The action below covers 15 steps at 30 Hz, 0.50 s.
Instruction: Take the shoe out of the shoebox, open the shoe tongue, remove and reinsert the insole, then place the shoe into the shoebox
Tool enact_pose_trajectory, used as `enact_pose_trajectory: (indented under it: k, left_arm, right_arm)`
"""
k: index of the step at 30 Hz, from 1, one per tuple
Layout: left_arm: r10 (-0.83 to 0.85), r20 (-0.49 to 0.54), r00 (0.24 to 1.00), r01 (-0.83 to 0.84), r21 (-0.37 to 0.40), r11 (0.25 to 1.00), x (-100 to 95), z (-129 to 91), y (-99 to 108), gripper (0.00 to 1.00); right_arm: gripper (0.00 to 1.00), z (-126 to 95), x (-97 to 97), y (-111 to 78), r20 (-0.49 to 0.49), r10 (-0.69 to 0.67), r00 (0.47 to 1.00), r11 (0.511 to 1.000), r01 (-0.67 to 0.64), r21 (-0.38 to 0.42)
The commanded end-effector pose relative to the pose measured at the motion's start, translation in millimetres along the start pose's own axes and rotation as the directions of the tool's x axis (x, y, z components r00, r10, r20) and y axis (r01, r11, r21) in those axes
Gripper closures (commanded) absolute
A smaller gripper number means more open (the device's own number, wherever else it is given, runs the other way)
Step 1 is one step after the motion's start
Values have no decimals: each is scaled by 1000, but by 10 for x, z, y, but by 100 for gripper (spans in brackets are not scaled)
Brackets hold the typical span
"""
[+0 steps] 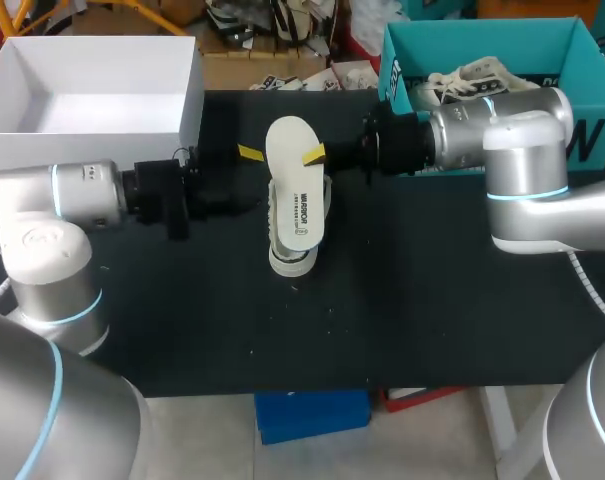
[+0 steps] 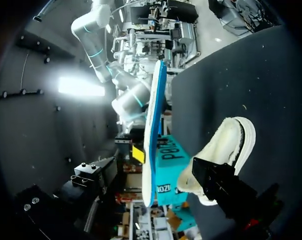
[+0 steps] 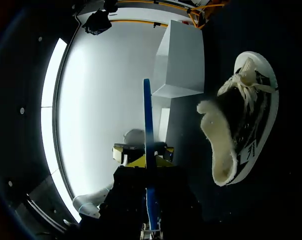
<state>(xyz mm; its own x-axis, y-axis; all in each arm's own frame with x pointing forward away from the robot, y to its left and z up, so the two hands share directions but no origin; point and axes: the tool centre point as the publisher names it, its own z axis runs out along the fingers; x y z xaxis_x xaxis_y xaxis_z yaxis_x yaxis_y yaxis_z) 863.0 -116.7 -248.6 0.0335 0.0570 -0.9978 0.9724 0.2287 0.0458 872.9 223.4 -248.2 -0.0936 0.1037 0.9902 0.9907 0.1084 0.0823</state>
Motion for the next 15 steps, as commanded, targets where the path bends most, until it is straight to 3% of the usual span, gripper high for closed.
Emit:
enact_pose_trajectory:
  k: [1, 12, 15]
  left_arm:
    - [-2, 70, 998, 2, -7, 1000, 70, 105, 74, 0]
    - [44, 113, 993, -47, 27, 999, -1, 293, 88, 0]
    - [52, 111, 992, -57, 44, 997, -9, 334, 69, 6]
  right_arm:
    - [100, 4, 0, 1, 1, 0, 1000, 1000, 0, 1]
    - [100, 4, 0, 1, 1, 0, 1000, 1000, 0, 1]
    - [100, 4, 0, 1, 1, 0, 1000, 1000, 0, 1]
